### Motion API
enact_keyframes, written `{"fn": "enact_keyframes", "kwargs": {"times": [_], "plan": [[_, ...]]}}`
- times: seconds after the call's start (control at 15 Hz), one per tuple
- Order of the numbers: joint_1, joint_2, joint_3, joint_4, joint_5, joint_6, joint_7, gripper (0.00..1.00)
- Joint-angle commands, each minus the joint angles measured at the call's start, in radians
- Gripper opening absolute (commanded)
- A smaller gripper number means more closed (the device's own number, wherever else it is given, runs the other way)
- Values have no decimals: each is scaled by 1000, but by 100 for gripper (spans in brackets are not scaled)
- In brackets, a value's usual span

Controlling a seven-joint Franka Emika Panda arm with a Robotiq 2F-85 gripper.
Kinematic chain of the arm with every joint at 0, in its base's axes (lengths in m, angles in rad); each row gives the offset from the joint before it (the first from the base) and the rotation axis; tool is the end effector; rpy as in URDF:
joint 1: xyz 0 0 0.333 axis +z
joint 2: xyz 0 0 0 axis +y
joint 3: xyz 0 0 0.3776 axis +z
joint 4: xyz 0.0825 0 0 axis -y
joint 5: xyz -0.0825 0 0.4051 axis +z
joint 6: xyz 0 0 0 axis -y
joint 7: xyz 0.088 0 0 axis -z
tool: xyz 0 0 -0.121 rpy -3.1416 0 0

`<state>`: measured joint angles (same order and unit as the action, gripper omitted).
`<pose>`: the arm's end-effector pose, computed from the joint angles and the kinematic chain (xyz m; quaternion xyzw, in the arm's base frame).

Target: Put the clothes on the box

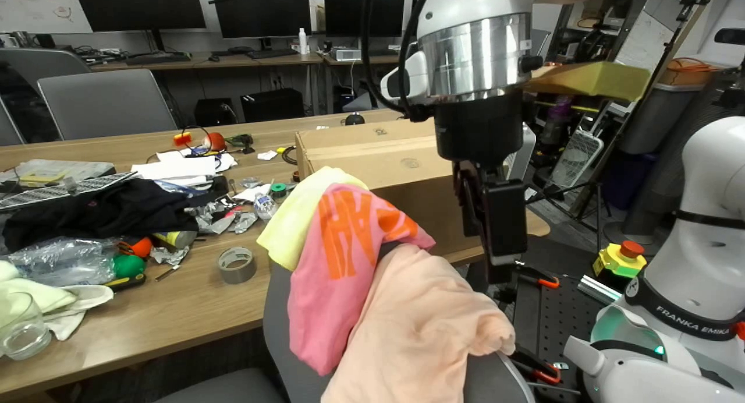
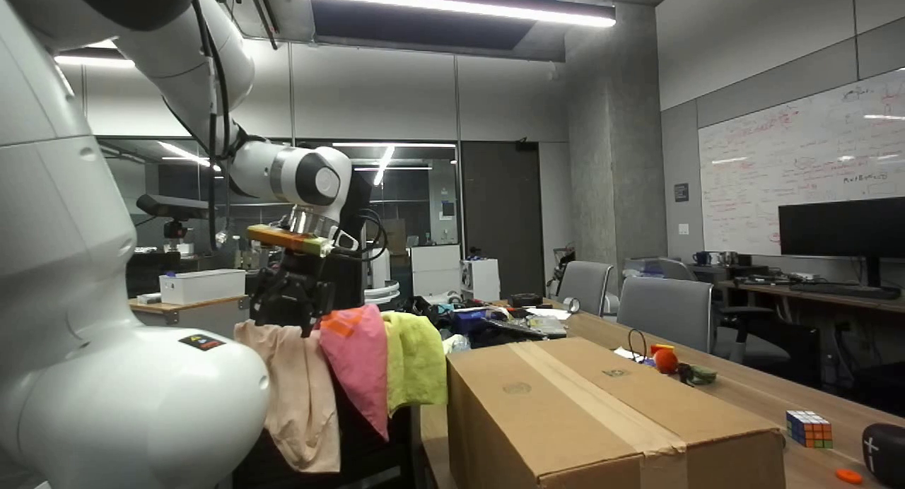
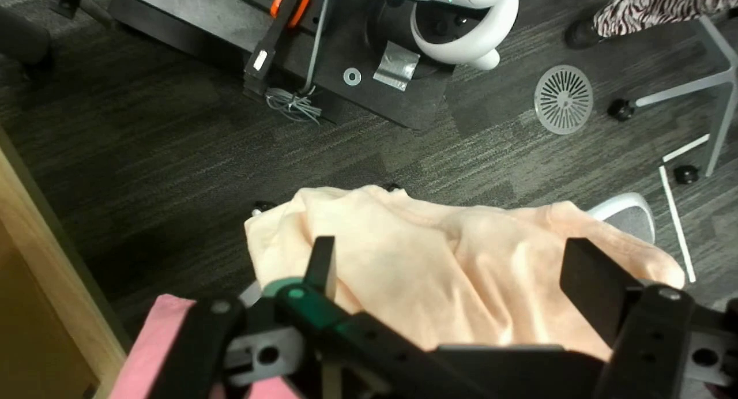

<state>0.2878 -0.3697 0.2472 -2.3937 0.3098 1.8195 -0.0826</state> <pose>0.3318 0.2374 0.4721 -0.9607 -0.2368 0.1228 0.0762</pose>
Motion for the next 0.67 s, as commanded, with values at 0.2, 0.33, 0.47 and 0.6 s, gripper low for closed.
{"fn": "enact_keyframes", "kwargs": {"times": [0.2, 0.33, 0.47, 0.6], "plan": [[36, 61, 51, 32, 13, 109, 41, 100], [43, 66, 61, 36, 13, 127, 54, 100], [49, 68, 67, 40, 14, 134, 65, 100], [55, 68, 69, 45, 15, 135, 68, 100]]}}
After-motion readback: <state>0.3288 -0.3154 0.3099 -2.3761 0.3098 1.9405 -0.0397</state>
